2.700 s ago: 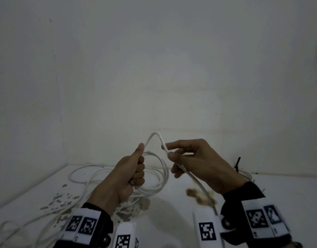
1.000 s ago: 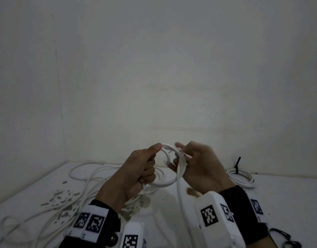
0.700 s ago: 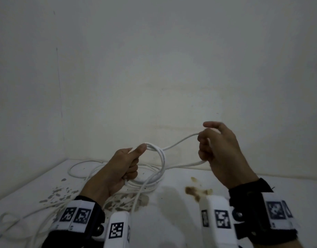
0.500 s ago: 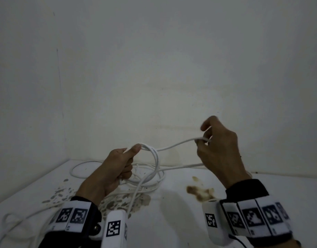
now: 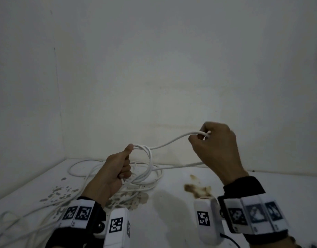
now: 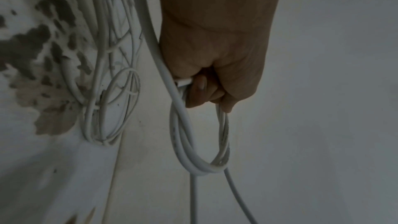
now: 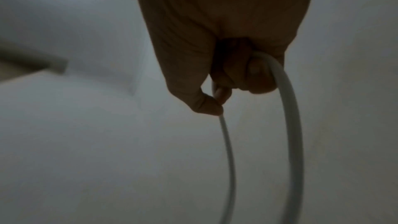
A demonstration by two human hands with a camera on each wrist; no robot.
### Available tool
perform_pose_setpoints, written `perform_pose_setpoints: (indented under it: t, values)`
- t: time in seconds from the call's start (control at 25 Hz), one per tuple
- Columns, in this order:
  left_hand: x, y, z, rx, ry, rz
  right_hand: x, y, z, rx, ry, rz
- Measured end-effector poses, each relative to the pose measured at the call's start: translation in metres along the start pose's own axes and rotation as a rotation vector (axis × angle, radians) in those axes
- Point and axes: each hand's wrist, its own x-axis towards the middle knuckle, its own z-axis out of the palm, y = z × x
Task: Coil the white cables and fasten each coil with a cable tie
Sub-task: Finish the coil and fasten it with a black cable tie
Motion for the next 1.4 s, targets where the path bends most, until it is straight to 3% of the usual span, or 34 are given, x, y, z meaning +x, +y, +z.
perform_pose_setpoints:
  t: [0.08,0.12,0.16,0.2,0.28,0.36,0.44,0.56,0.64,0.72,0.84,0.92,1.0,1.08,1.28,1.4]
  values:
    - [0.000,0.003,-0.003,-0.026,-0.028,0.003,-0.005,-0.005,-0.001,-0.122,0.192,-0.189]
    - [-0.001,0.005,-0.002,-0.034,-0.046,0.007,-0.007,-0.004,0.001,-0.055,0.264,-0.147]
    - [-0.002,0.007,-0.002,-0.047,-0.055,0.013,-0.007,-0.003,0.001,0.119,0.284,0.016]
    - [-0.002,0.008,-0.001,-0.063,-0.054,0.019,-0.007,-0.004,0.002,0.362,0.204,0.273]
    - [-0.003,0.007,0.000,-0.072,-0.035,0.022,-0.011,0.000,0.004,0.875,-0.213,0.750]
    - [-0.002,0.002,0.001,-0.035,-0.018,0.008,-0.012,0.004,-0.001,1.094,-0.346,0.864]
    - [-0.001,-0.003,0.002,-0.024,-0.022,-0.007,-0.009,0.000,-0.004,0.969,-0.318,0.750]
    - [0.001,-0.002,0.002,-0.016,-0.015,0.009,-0.008,-0.012,-0.005,0.259,-0.131,0.244]
    - [0.003,0.004,-0.011,0.027,0.007,0.021,-0.006,-0.015,-0.014,-0.093,0.033,0.018]
    - [0.005,0.009,-0.030,0.075,0.004,0.019,0.001,-0.005,-0.033,-0.247,0.131,-0.079]
    - [0.006,0.012,-0.045,0.108,0.027,0.049,0.004,0.002,-0.048,-0.233,0.115,-0.129]
    - [0.009,0.008,-0.036,0.107,0.077,0.071,0.003,-0.003,-0.040,-0.014,0.024,-0.100]
    - [0.009,0.005,-0.026,0.075,0.119,0.081,-0.003,-0.016,-0.026,0.227,-0.183,-0.051]
    - [0.008,0.007,-0.018,-0.002,0.117,0.088,-0.010,-0.025,-0.015,0.300,-0.389,-0.066]
    - [0.005,0.021,-0.014,-0.218,0.072,0.051,-0.025,-0.034,-0.005,-0.036,-0.758,-0.263]
    - [0.005,0.026,-0.013,-0.292,0.030,0.001,-0.036,-0.041,-0.002,-0.184,-0.855,-0.334]
